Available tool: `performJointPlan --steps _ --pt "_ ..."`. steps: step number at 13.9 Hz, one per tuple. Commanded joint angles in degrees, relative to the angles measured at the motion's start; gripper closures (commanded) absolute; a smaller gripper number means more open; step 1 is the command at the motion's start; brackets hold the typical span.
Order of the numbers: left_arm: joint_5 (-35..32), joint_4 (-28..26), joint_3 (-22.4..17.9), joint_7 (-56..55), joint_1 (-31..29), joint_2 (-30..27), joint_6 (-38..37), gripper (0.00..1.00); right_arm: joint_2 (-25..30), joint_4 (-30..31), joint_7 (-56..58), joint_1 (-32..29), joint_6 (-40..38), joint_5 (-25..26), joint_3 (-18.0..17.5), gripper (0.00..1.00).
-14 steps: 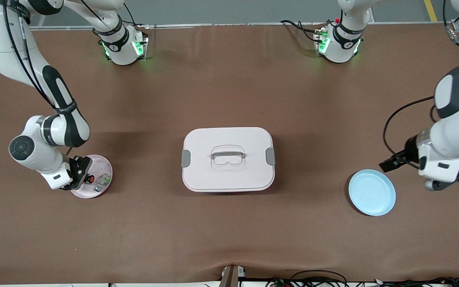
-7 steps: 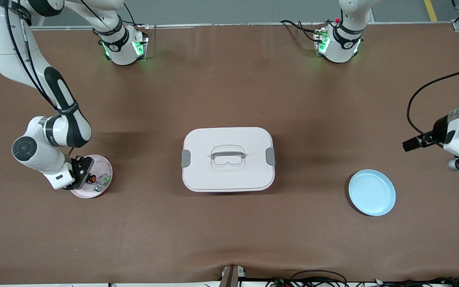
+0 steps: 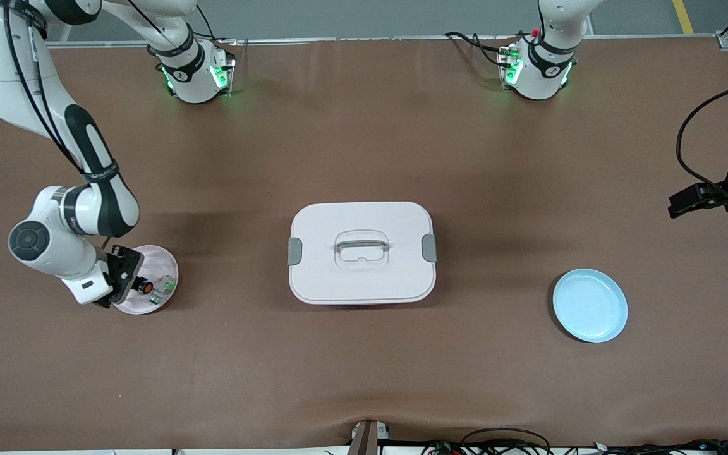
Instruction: Transfer orange switch to right arm and place
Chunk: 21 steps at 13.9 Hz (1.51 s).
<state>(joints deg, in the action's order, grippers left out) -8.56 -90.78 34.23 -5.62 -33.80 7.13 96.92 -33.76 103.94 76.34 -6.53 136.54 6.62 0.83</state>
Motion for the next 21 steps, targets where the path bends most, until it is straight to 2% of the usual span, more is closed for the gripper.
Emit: performJointPlan --steps 1,3,7,10,13,14,15,18,21 --pt "0.8 2.0 1.3 1.0 -0.6 -1.7 -1.1 0.00 3.2 -5.6 -2.8 -0.5 -11.7 -2.8 -0.5 0.00" --pt "0.6 3.3 1.4 1.0 -0.6 -1.6 -3.0 0.00 4.7 -10.8 -8.9 -0.5 -21.0 -4.4 -0.4 0.00" --pt "0.8 6.8 1.5 1.2 -0.5 -1.4 -7.3 0.00 6.5 -23.9 -26.0 -0.3 -37.6 -4.4 -0.6 0.00" --pt "0.9 7.9 1.5 1.4 -0.4 -1.8 -9.3 0.00 10.5 -26.2 -42.9 -0.4 -40.2 -8.0 -0.5 0.00" --pt "1.2 8.0 1.6 1.6 -0.4 -2.3 -10.1 0.00 14.7 -26.2 -58.6 -0.1 -42.1 -8.1 -0.7 0.00" --pt "1.6 7.6 1.2 2.2 0.1 -4.1 -10.1 0.00 14.9 -26.3 -64.9 -0.1 -42.8 -8.1 -0.7 0.00" --pt "2.0 6.9 0.1 2.5 2.6 -5.3 -10.1 0.00 14.9 -26.5 -67.7 -0.3 -43.8 -7.9 -0.5 0.00" --pt "2.1 6.1 -12.7 2.5 14.9 -6.3 -11.4 0.00 14.9 -30.0 -70.0 -0.3 -45.0 -7.8 -0.6 0.00" --pt "3.4 5.2 -20.8 2.4 23.1 -7.5 -12.1 0.00 16.4 -32.0 -72.8 -0.2 -45.3 -7.7 -0.6 0.00"
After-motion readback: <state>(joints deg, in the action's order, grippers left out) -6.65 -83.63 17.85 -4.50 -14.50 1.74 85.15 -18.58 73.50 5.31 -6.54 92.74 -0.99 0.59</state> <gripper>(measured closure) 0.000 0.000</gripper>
